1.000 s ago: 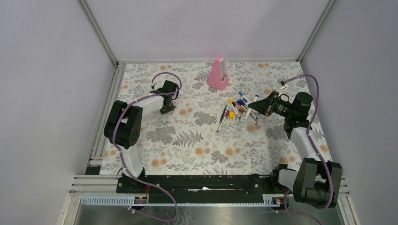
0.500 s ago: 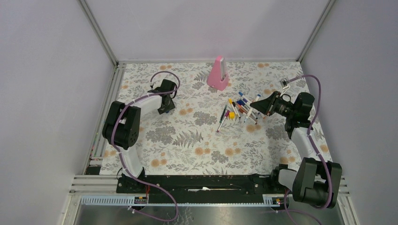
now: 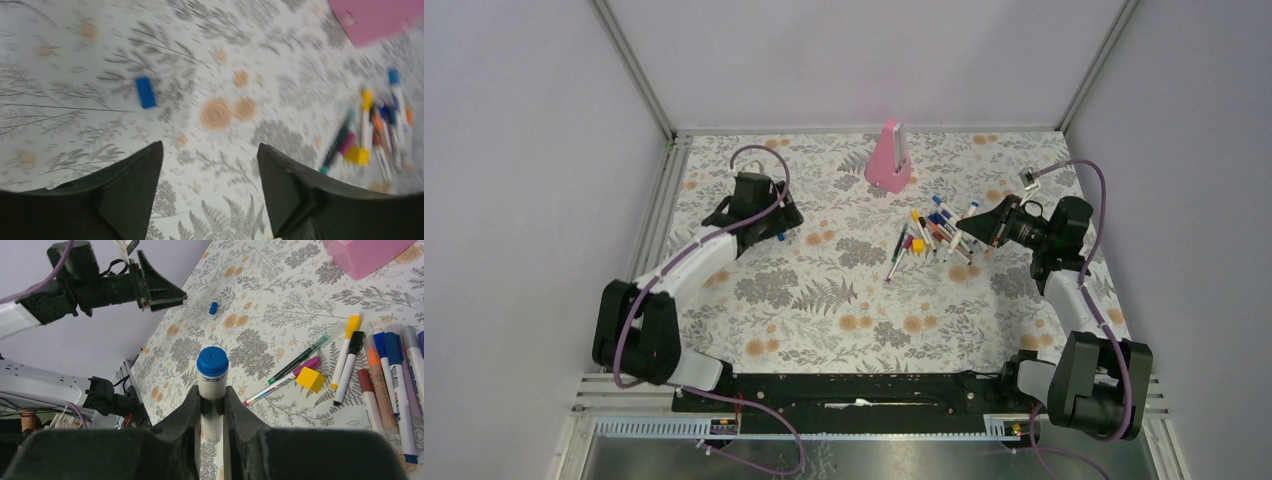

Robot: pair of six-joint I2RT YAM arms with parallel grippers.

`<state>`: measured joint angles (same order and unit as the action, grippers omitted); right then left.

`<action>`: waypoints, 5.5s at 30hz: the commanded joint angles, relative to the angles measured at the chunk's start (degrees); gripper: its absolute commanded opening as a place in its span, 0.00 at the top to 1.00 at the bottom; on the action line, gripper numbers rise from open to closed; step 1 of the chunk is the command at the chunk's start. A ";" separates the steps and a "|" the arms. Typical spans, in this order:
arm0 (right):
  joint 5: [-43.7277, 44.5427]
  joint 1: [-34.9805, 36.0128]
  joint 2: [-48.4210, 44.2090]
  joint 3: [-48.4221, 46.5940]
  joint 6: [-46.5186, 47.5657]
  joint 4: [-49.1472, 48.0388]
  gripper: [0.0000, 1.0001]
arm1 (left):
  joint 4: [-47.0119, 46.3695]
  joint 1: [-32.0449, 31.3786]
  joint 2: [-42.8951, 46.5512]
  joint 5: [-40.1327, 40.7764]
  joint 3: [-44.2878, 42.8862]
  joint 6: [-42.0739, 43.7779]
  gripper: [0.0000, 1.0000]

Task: Open the pen caps
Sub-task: Place the pen cap at the center of the board, then place the pen at the center of the board, then pick up the pen from the center of the board.

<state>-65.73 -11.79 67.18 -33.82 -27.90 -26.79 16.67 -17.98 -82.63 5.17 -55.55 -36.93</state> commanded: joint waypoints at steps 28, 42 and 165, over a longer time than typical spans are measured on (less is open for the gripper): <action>47.10 41.17 56.60 -82.57 41.44 69.33 0.99 | 3.20 3.56 29.95 -10.12 10.82 22.96 0.01; 54.92 43.16 77.24 -103.98 38.01 72.91 0.91 | 3.64 3.65 31.13 -6.75 10.99 24.45 0.01; 41.18 6.19 44.12 -41.58 56.43 52.11 0.57 | -20.29 -18.85 25.06 -9.92 18.06 -0.78 0.01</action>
<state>-25.50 -6.98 110.69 -73.45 27.31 23.94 1.02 -37.10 -57.36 -3.14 -37.47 -39.07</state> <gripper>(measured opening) 0.436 0.989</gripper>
